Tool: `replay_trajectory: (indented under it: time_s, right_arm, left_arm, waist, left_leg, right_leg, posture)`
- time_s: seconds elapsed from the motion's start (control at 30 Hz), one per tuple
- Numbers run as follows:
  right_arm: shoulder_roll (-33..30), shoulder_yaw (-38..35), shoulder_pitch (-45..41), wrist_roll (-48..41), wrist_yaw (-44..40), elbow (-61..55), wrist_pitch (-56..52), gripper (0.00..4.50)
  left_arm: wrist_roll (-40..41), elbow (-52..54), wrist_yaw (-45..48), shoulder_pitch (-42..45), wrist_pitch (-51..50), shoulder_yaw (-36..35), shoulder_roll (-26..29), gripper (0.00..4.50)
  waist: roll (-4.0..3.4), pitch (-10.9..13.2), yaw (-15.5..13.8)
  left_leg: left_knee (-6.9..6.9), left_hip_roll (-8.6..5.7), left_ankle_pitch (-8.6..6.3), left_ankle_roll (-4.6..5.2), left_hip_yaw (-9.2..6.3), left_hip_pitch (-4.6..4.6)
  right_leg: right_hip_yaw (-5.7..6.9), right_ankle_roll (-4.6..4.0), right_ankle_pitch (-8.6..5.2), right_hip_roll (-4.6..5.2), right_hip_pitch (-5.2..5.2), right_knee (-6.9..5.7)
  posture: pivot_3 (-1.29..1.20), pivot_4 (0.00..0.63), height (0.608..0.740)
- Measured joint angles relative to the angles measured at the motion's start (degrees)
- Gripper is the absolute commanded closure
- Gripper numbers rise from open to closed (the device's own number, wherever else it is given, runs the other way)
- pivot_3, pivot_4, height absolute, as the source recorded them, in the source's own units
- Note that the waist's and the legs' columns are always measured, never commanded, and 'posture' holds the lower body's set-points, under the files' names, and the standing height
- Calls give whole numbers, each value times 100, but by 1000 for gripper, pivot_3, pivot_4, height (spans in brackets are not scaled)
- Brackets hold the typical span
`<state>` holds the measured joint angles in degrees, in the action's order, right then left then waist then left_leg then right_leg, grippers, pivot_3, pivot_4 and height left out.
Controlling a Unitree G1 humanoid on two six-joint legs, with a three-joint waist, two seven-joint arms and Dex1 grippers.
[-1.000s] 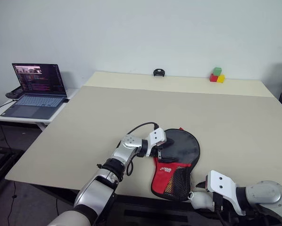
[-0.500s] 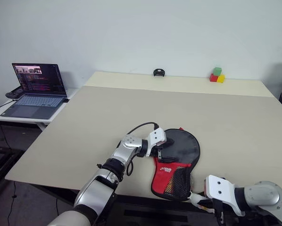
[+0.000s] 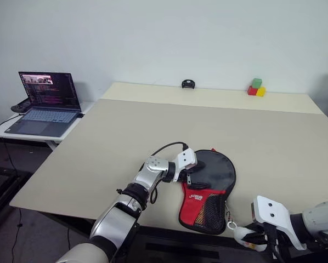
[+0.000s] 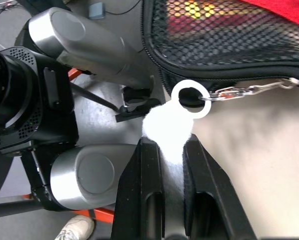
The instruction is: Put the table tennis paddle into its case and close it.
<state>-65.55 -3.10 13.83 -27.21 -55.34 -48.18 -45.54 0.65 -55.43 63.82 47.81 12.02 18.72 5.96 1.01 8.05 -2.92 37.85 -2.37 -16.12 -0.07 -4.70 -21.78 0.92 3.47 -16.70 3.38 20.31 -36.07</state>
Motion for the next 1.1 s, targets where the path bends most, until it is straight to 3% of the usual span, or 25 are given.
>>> replay_trajectory:
  time_s: [0.77, 0.93, 1.1]
  right_arm:
    - [-306, -122, 1563, -328, 91, -916, 106, 4456]
    - [-621, -58, 1925, -453, 449, -916, 609, 4456]
    - [-937, 507, 1756, -727, 1037, -912, 1058, 4456]
  left_arm:
    - [-155, -381, -224, 230, 110, 0, -311, 0]
    - [-164, -432, -254, 257, 125, 0, -343, 0]
    - [-168, -526, -262, 310, 133, -1, -375, 0]
  waist:
    - [6, 2, -158]
    - [6, 2, -161]
    - [7, 1, -167]
  left_leg:
    - [1, -14, -9, 7, 0, -9]
    - [1, -15, -12, 1, 0, -10]
    - [1, -16, -13, 1, -1, -11]
  right_leg:
    - [10, 5, 2, 17, -4, 18]
    - [11, 5, 2, 18, -5, 20]
    - [14, 5, 1, 20, -8, 25]
  posture:
    - [0, 150, 740]
    - [0, 150, 740]
    - [0, 150, 740]
